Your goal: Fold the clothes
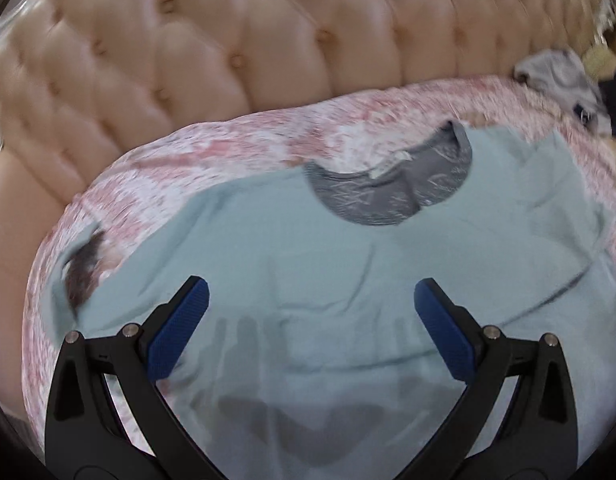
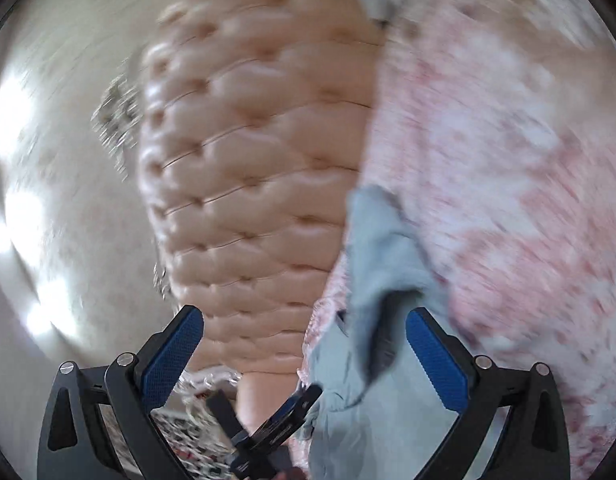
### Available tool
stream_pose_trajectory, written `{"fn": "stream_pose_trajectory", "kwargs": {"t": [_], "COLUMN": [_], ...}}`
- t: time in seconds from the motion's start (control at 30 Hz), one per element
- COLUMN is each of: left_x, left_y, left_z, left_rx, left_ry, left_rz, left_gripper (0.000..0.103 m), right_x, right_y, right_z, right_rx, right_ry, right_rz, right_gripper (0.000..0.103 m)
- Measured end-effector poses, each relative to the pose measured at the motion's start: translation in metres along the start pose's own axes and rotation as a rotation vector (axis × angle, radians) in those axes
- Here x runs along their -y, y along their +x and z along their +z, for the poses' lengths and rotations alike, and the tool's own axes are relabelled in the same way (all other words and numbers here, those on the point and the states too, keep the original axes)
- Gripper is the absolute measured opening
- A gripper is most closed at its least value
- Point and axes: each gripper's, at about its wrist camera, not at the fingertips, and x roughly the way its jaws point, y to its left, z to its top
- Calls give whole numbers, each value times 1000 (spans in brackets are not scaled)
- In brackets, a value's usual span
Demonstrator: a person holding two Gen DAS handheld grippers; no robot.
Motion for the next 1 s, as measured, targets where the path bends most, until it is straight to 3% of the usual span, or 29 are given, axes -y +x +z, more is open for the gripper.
{"fn": "stream_pose_trajectory", "kwargs": {"t": [0.17, 0.5, 0.63, 0.8, 1.0], "left_x": [19, 18, 19, 19, 20], "left_y": [19, 44, 49, 53, 54], "left_z": [8, -6, -5, -5, -4], "left_rx": [-23, -87, -105, -119, -122], "left_ry": [68, 66, 68, 63, 64], "left_rz": [42, 52, 54, 52, 50], "left_gripper": [103, 103, 103, 103, 103], "right_x": [-8, -21, -24, -4, 11], "right_y": [20, 61, 69, 34, 18], "right_z": [5, 15, 16, 8, 13], "right_rx": [-47, -66, -10, 198, 187], "right_ry": [18, -15, 0, 83, 158], "right_rz": [72, -133, -161, -63, 40], "right_gripper": [95, 96, 96, 95, 94]}}
